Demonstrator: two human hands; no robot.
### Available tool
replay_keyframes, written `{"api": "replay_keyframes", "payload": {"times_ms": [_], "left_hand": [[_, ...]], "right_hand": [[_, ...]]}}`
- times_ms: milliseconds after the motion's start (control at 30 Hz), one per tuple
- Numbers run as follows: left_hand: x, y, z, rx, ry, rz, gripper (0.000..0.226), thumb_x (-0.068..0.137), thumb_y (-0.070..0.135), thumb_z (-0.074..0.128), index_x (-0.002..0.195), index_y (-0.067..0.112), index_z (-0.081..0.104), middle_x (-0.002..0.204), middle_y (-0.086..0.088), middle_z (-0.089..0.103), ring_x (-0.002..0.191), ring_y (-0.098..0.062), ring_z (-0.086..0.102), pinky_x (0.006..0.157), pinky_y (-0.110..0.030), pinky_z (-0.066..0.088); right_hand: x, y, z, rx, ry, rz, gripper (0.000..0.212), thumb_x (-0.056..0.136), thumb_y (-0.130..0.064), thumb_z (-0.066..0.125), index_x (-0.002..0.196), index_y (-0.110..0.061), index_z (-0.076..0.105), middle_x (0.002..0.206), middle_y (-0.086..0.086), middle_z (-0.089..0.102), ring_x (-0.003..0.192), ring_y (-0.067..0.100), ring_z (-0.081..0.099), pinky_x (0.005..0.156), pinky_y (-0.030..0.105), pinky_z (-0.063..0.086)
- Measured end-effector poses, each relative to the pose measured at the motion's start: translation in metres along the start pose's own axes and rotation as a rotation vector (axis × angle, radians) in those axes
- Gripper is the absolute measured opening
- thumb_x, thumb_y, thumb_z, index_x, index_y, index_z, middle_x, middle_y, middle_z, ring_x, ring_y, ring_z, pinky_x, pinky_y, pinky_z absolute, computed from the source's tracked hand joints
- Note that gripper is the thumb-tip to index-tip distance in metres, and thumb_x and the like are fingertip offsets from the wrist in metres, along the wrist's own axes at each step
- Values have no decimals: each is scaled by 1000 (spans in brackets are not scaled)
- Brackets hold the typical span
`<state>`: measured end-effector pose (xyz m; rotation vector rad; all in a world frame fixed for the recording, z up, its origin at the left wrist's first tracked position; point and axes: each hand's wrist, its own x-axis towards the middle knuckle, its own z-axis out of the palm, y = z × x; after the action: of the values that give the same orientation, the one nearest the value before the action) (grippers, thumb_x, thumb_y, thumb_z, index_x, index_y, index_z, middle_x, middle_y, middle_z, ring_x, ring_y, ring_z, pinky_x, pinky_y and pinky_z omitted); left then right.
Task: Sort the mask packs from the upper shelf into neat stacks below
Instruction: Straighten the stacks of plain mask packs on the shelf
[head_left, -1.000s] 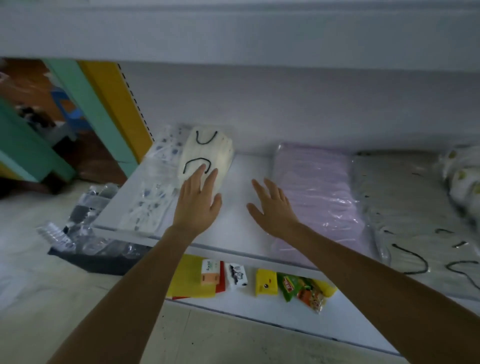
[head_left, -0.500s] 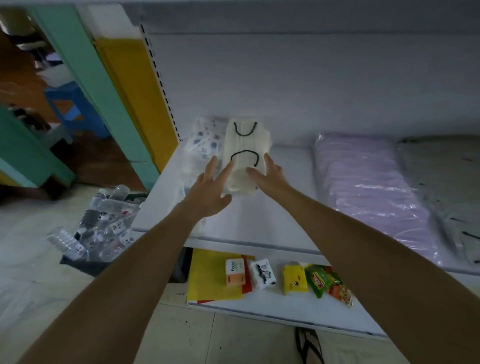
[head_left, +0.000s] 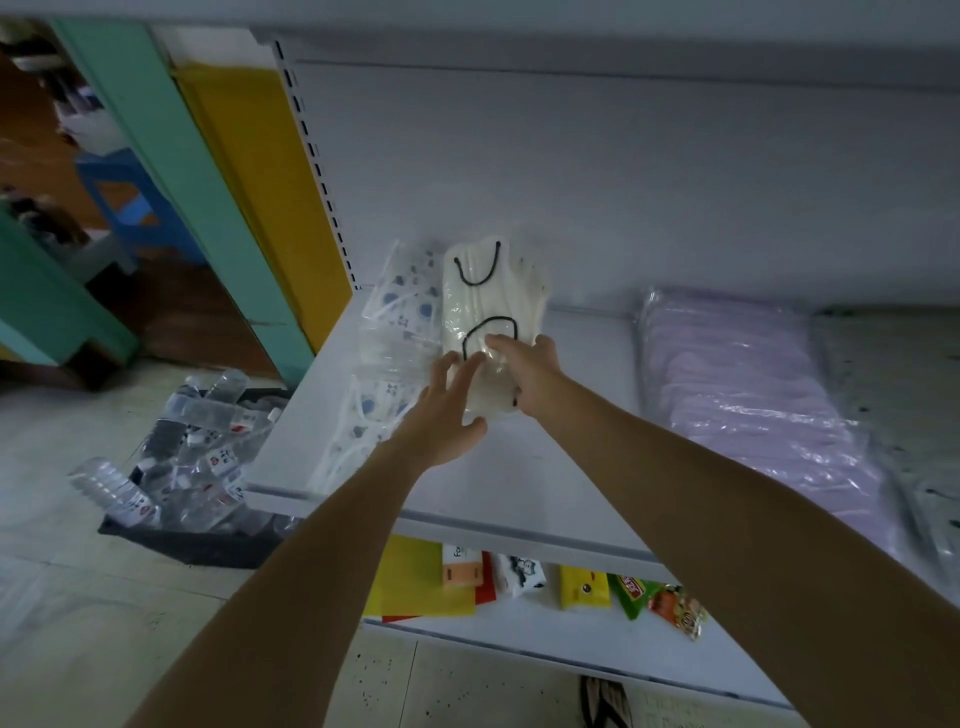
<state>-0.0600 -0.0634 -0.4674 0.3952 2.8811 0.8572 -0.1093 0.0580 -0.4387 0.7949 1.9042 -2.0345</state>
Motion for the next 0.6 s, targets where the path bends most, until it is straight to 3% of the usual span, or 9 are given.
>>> {"api": "replay_keyframes", "payload": {"times_ms": [133,267,333,367,433,500,600], "left_hand": [[-6,6,6,-97,53,21,74,88,15,58,149,23,16,152,-8,10,131,-32,34,103,-38,37],[-20,31,10,-253,209,158,68,87,14,59,146,24,24,145,-6,21,120,-7,33,92,-13,34],[-31,52,16,-317,226,252,61,87,24,55,142,25,31,141,-3,27,112,5,32,85,1,32],[-39,62,21,-329,209,281,57,87,29,52,141,23,35,139,-1,31,108,8,34,83,1,34],[-57,73,34,-287,177,247,49,89,30,50,136,17,44,134,0,41,104,6,42,82,-13,46],[-71,71,46,-168,313,163,44,87,29,50,128,13,48,123,-7,52,101,-11,53,81,-34,54],[-77,51,46,50,554,148,58,85,38,49,135,13,34,127,-14,41,113,-26,43,95,-38,42]], "right_hand": [[-9,-6,-2,-6,15,-78,66,80,-17,65,137,-13,32,112,4,51,93,23,52,76,34,45],[-37,-20,-27,-53,31,-269,66,81,-8,60,140,-14,32,109,1,56,84,13,55,65,23,44],[-60,-23,-55,-161,47,-402,70,82,-6,61,143,-16,28,119,-1,49,95,12,53,73,21,43],[-71,-22,-74,-289,53,-477,72,82,-5,61,144,-18,26,123,-2,44,103,12,49,77,20,40],[-91,-13,-109,-563,25,-581,77,83,-8,63,146,-22,22,130,1,43,112,16,47,81,24,38],[-99,2,-135,-817,-55,-557,80,83,-11,64,147,-26,18,135,4,43,111,17,48,82,25,37],[-96,27,-148,-1150,-221,-504,78,86,-14,61,148,-24,14,137,6,42,106,20,50,84,28,41]]}}
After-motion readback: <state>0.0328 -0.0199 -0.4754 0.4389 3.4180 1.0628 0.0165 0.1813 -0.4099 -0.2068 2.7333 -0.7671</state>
